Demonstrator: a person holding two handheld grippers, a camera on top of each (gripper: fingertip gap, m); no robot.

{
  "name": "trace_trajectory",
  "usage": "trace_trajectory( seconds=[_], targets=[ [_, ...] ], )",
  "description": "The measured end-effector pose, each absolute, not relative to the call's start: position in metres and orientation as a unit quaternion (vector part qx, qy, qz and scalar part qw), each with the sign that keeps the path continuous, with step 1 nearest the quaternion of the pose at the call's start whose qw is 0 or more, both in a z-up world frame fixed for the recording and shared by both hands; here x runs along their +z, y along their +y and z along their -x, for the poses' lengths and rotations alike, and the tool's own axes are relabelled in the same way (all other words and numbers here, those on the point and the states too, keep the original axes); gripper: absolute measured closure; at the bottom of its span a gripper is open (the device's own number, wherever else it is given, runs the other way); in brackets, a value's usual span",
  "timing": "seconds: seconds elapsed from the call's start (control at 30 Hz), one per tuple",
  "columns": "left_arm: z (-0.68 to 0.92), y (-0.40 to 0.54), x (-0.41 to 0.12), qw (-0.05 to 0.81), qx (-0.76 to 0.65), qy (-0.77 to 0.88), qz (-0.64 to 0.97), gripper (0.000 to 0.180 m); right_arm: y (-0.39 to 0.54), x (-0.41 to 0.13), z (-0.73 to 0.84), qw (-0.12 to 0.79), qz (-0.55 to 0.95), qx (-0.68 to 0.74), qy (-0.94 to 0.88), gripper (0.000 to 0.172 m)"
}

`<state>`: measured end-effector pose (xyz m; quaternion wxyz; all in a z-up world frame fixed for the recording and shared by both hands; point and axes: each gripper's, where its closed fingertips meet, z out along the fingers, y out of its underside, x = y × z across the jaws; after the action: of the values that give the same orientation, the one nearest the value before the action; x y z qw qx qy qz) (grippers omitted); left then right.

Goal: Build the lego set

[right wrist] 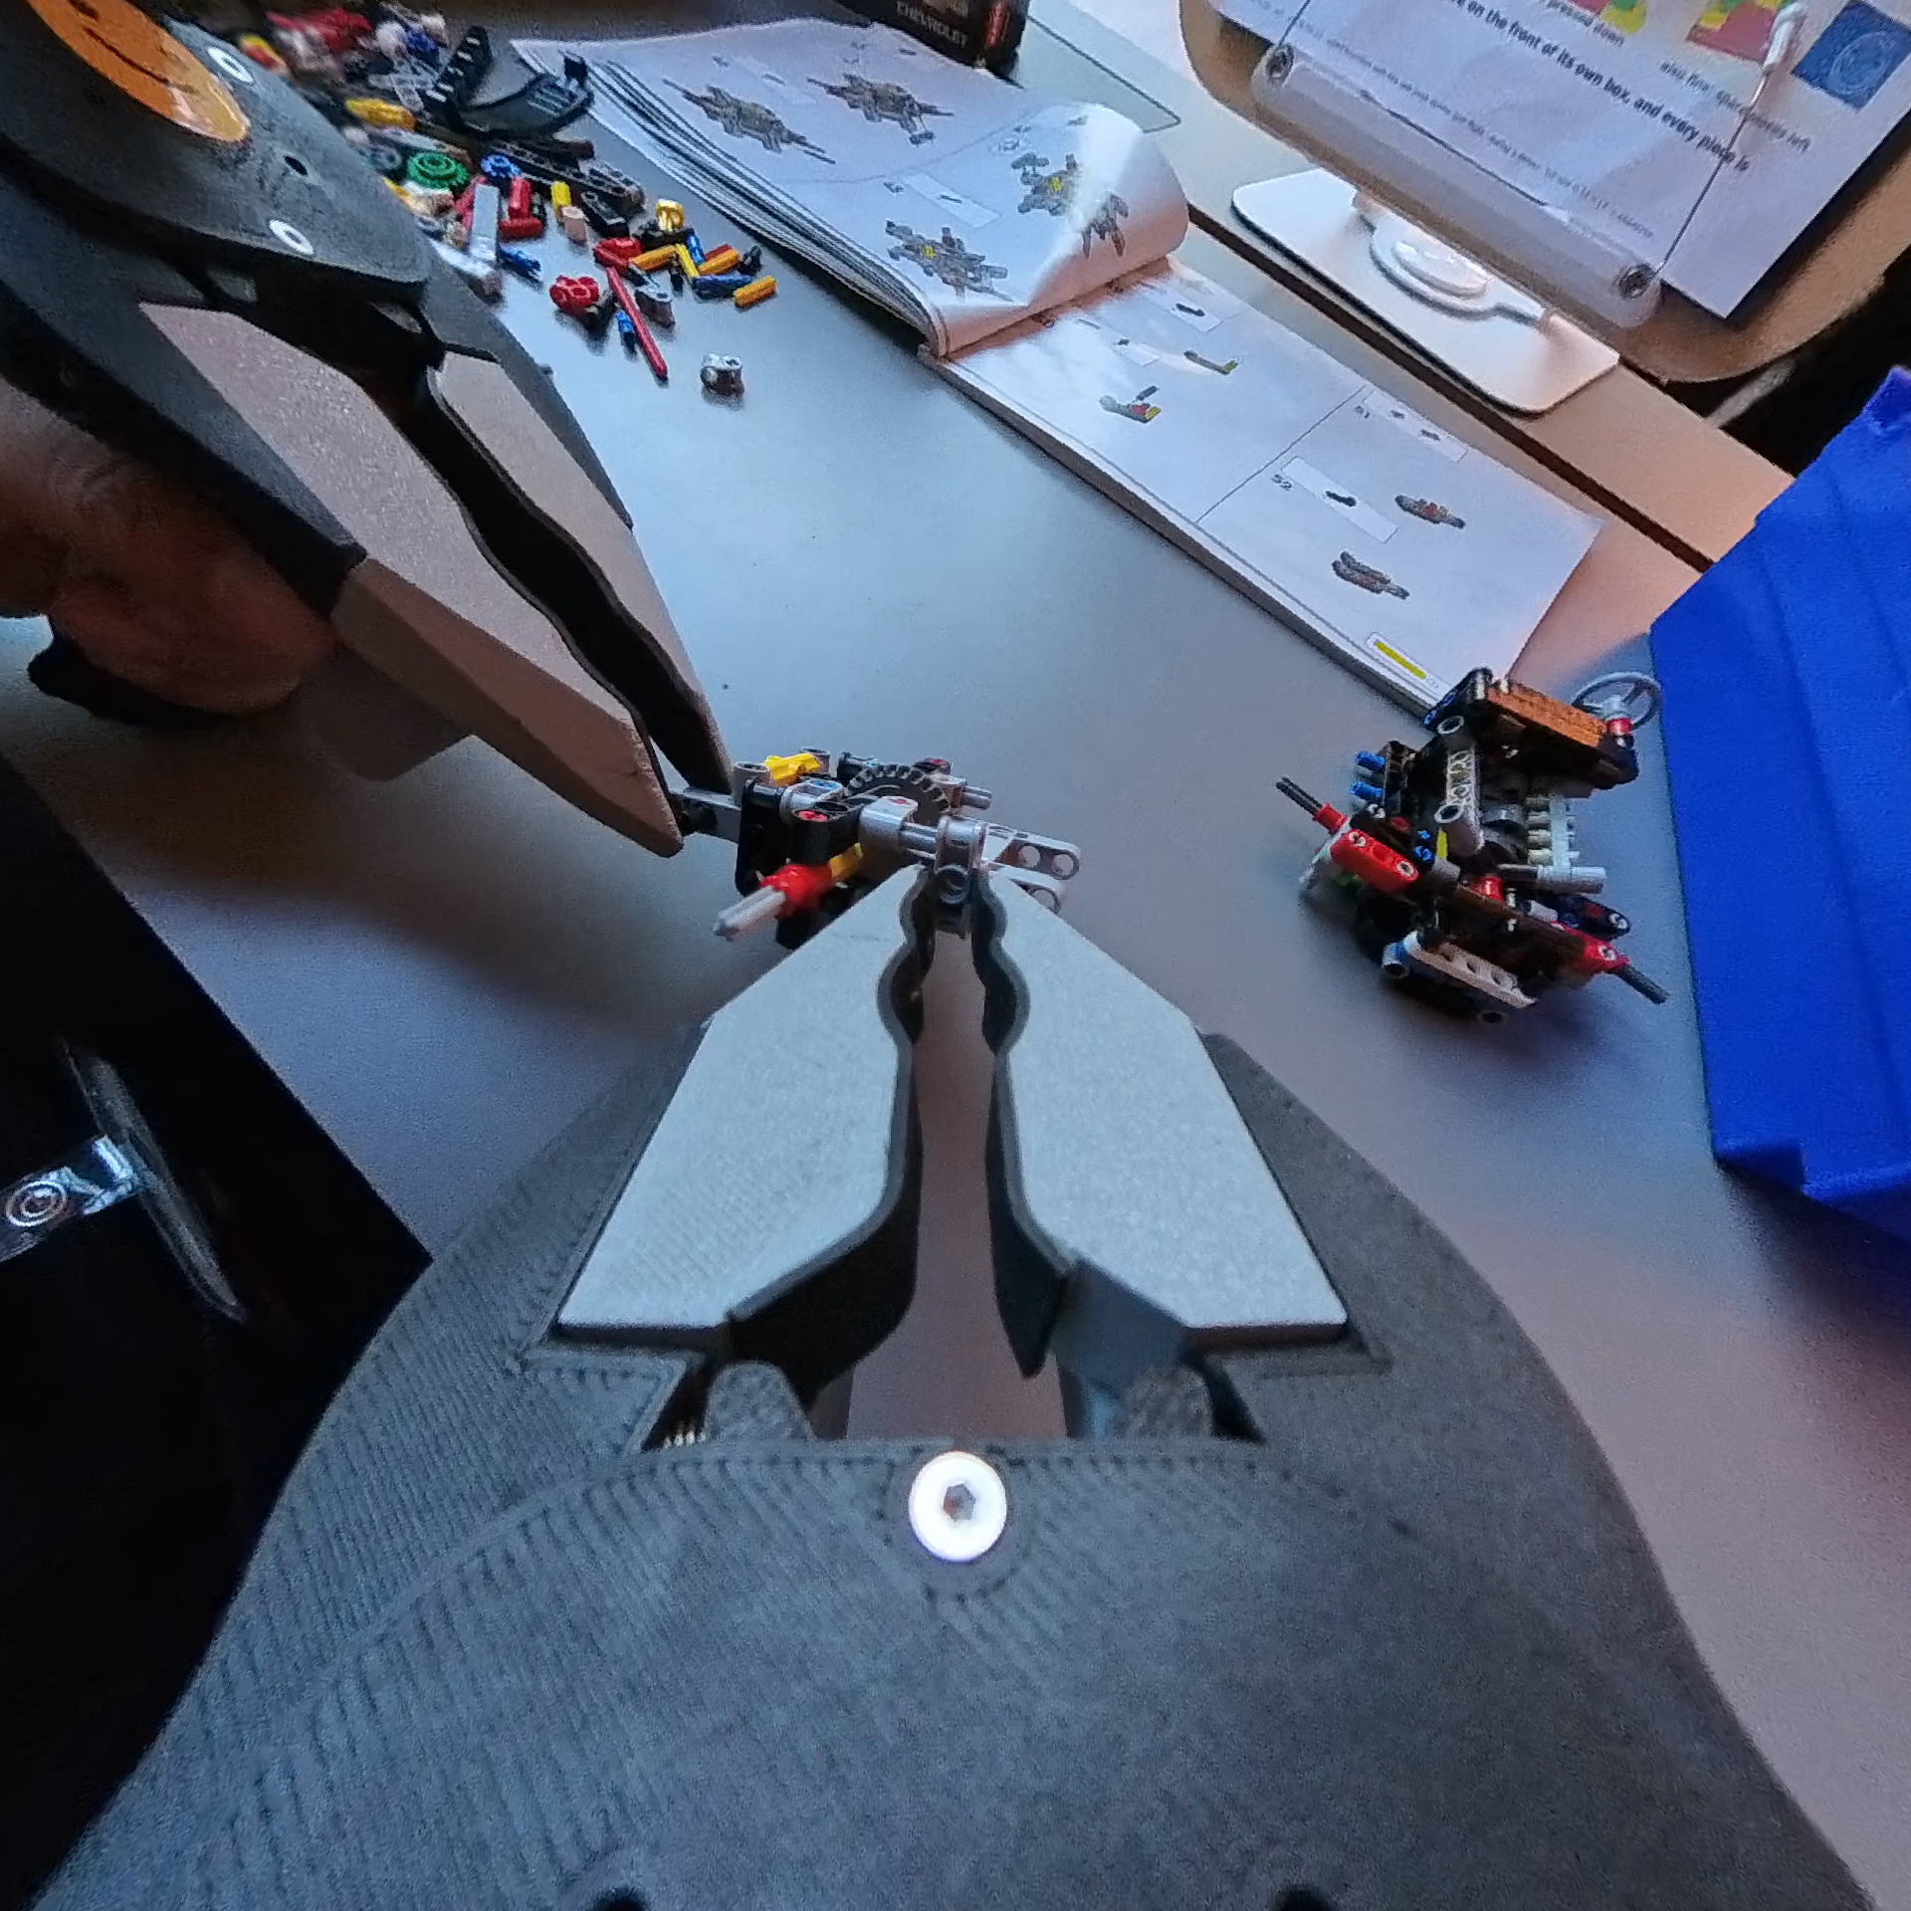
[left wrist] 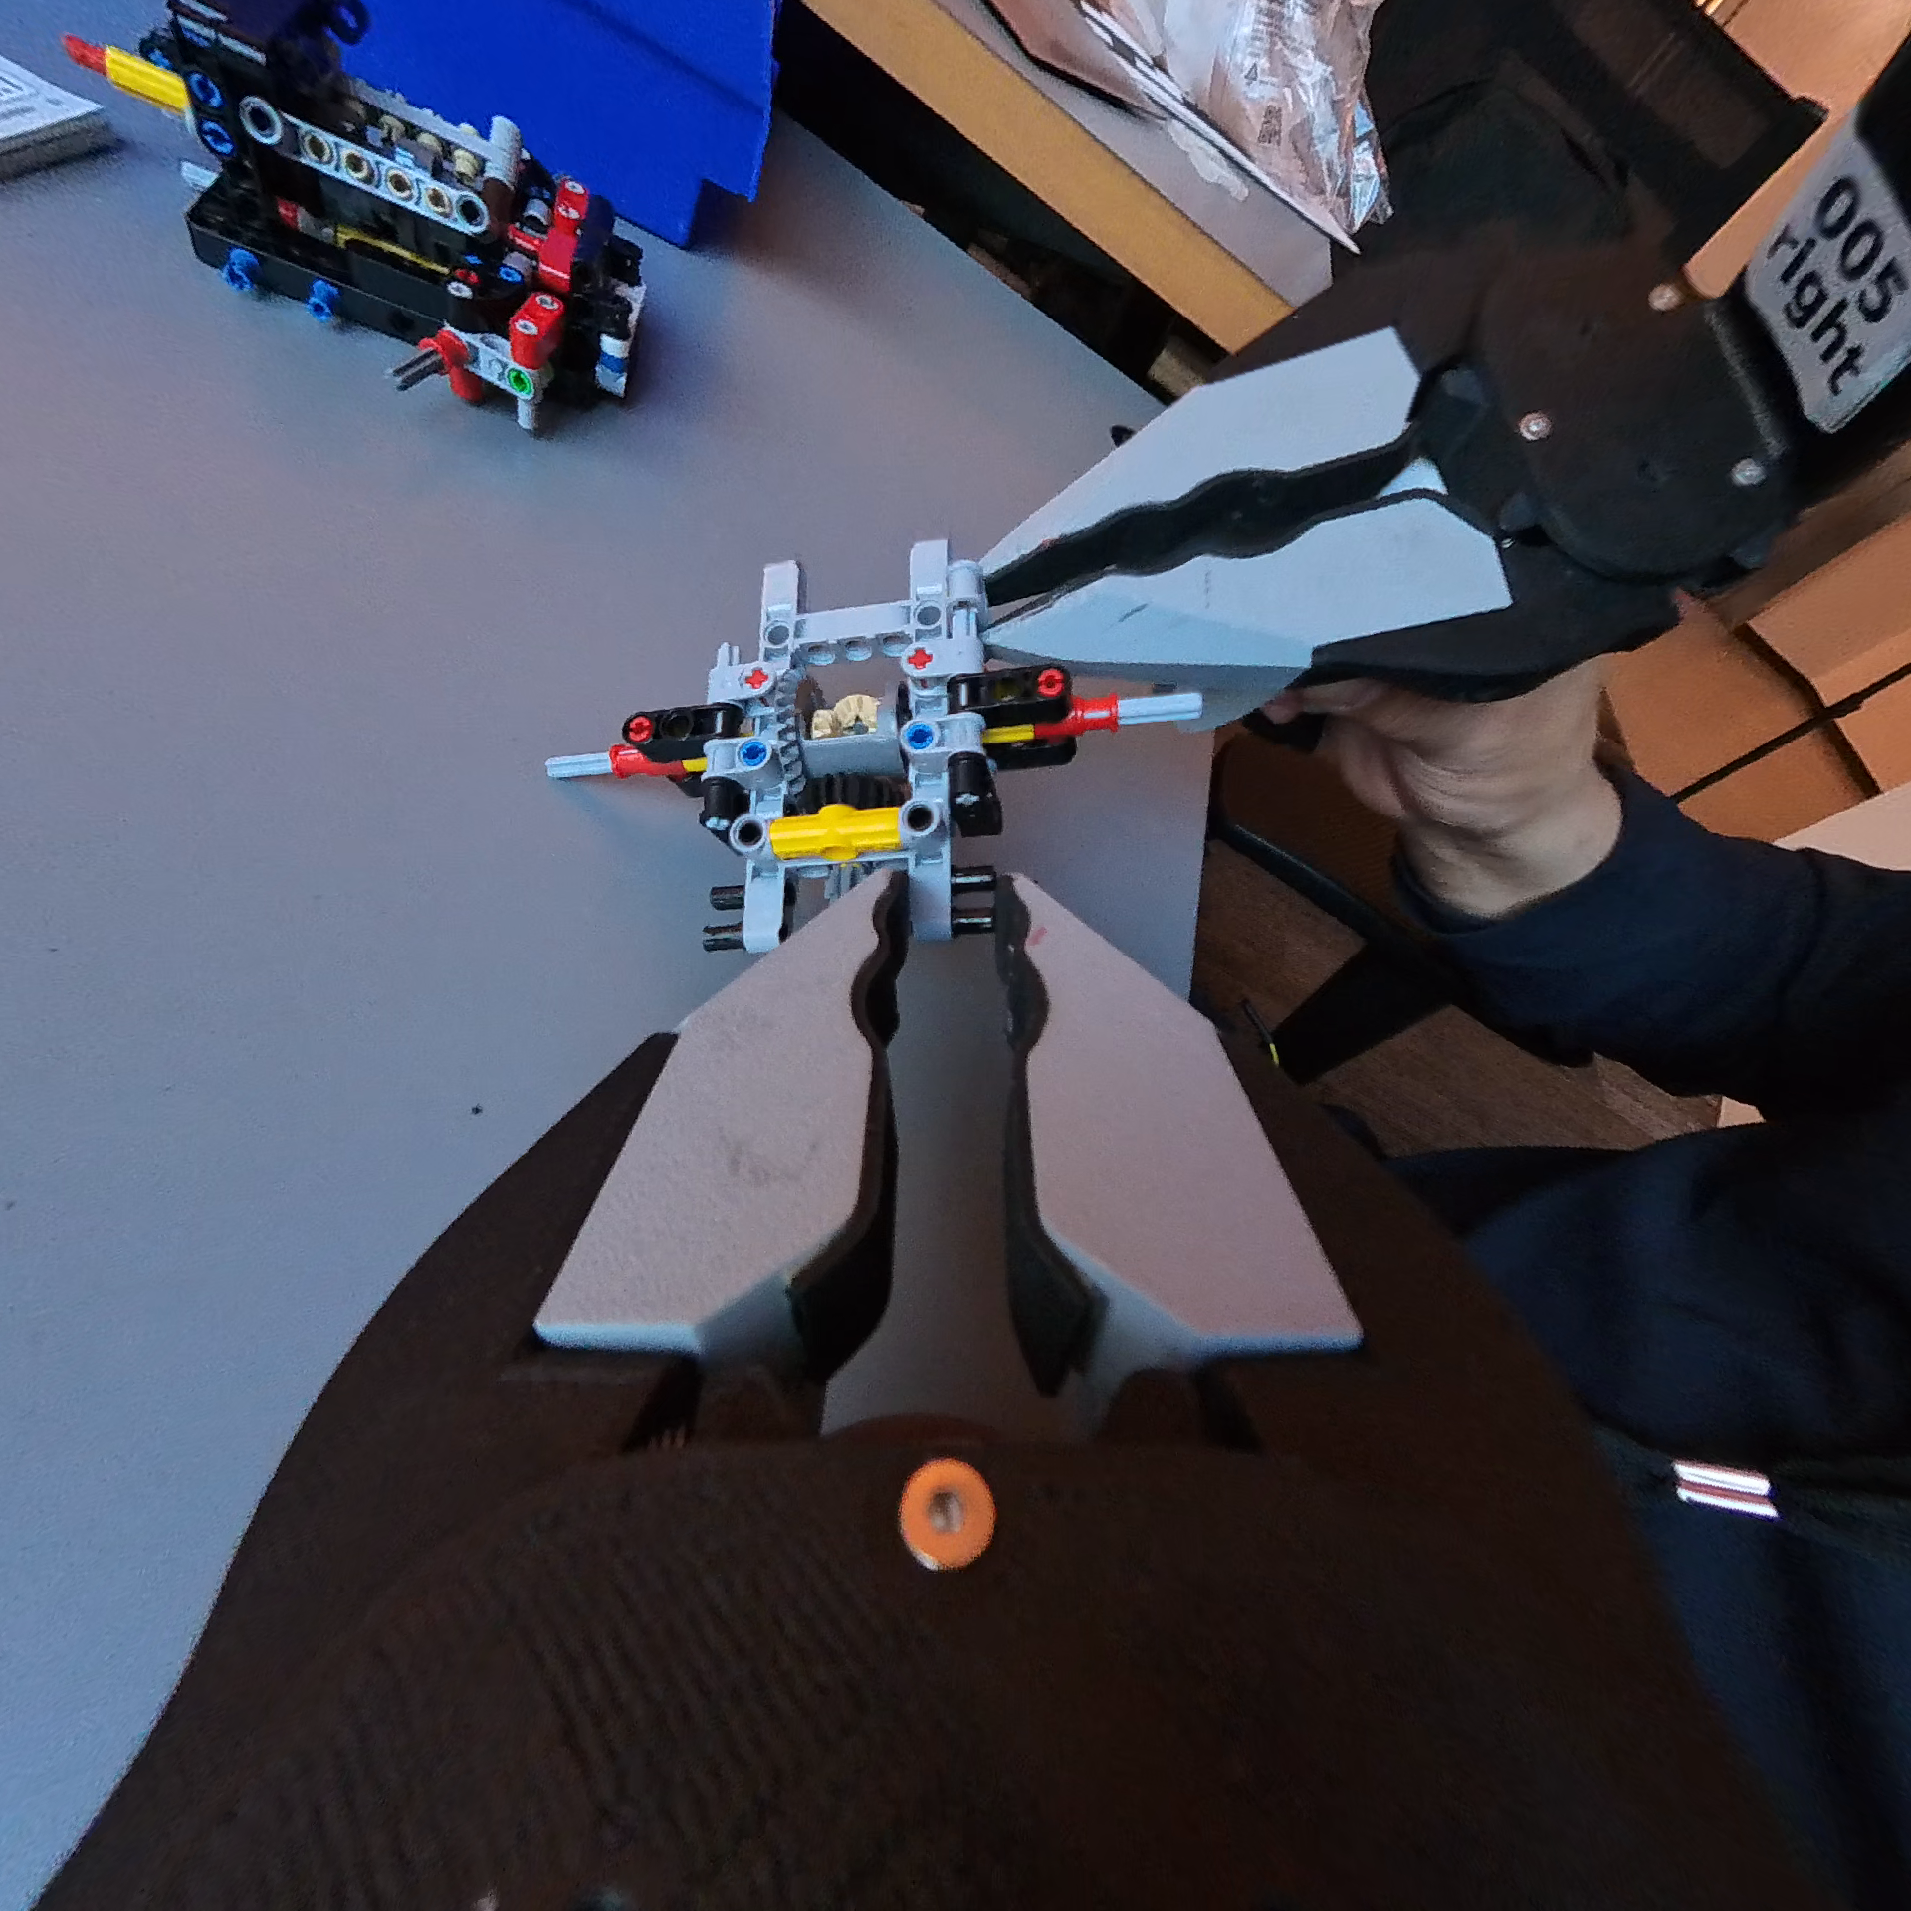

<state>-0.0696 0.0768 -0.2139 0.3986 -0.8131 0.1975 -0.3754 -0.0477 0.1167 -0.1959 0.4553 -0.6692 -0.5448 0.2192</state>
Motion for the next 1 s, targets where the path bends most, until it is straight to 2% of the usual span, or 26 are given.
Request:
trace_trajectory(
  seconds=[0.33, 0.8, 1.0],
  targets=[
    [0.070, 0.076, -0.212, 0.393, -0.394, 0.187, 0.809, 0.166, 0.116, -0.196, 0.048, 0.464, 0.656, 0.261, -0.534, 0.168],
    [0.069, 0.076, -0.214, 0.388, -0.395, 0.185, 0.812, 0.166, 0.115, -0.197, 0.050, 0.483, 0.644, 0.208, -0.556, 0.168],
    [0.070, 0.077, -0.215, 0.386, -0.395, 0.181, 0.814, 0.166, 0.115, -0.211, 0.048, 0.409, 0.674, 0.318, -0.526, 0.168]
  ],
)
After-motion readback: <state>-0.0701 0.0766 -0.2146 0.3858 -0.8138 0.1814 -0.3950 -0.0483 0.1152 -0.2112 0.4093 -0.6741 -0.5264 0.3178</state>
